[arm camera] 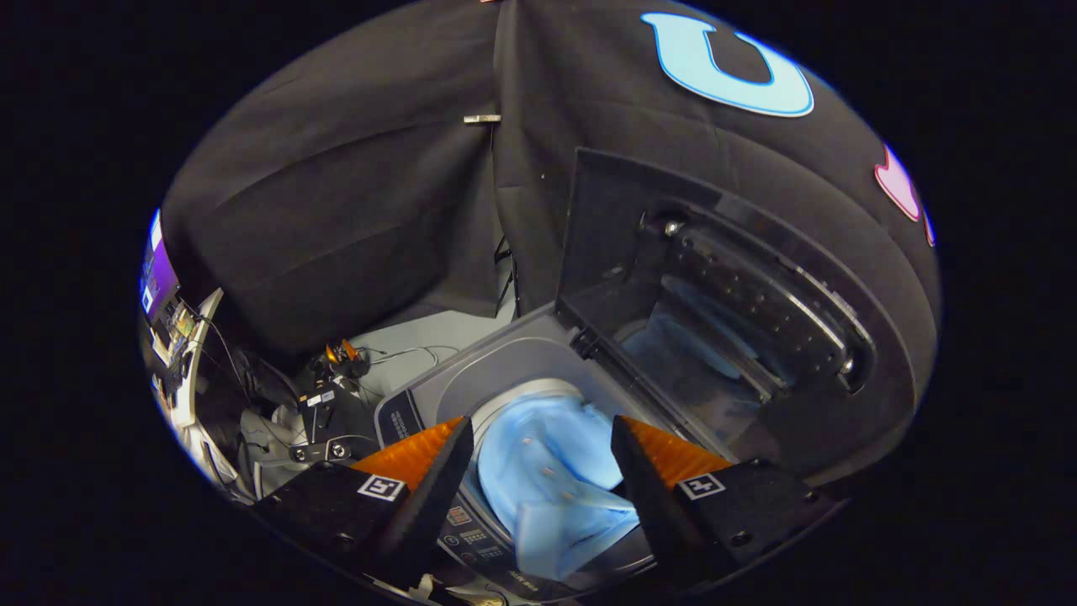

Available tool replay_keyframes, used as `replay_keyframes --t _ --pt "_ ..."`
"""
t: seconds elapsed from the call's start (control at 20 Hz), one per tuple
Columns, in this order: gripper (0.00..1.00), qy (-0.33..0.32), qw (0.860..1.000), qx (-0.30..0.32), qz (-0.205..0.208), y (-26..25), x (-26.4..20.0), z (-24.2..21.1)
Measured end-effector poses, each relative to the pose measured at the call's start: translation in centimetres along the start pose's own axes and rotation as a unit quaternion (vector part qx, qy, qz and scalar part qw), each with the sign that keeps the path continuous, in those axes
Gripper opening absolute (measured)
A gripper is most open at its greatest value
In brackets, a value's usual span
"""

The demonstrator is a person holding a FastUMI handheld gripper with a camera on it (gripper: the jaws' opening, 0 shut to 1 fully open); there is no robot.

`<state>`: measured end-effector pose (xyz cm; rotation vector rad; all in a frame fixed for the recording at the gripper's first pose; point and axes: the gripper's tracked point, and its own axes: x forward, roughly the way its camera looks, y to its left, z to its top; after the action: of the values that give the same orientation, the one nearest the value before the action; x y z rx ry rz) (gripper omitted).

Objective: Put the clothes into the washing machine and then close the washing machine lid.

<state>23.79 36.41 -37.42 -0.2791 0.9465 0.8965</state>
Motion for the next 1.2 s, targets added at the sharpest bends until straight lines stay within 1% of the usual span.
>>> replay_keyframes --t 0.15,0.3,0.5,0.6,0.75,0.9,1.05,1.2 --pt "1.00 -0.021 1.000 0.020 0.000 0.0 -1.3 1.3" --pt "1.00 -0.056 0.998 0.027 0.009 0.0 -2.0 3.1" --pt "1.00 -0.138 0.990 0.019 0.001 -0.5 -4.2 6.7" --pt "1.00 -0.174 0.984 0.033 -0.011 -1.5 -5.2 8.5" --pt "1.00 -0.219 0.972 0.070 -0.044 -4.1 -6.4 10.3" --pt "1.00 -0.264 0.954 0.114 -0.084 -7.3 -8.2 12.3" --pt "1.00 -0.285 0.941 0.123 -0.136 -10.6 -8.3 12.8" --pt "1.00 -0.288 0.931 0.137 -0.179 -13.3 -8.5 12.7"
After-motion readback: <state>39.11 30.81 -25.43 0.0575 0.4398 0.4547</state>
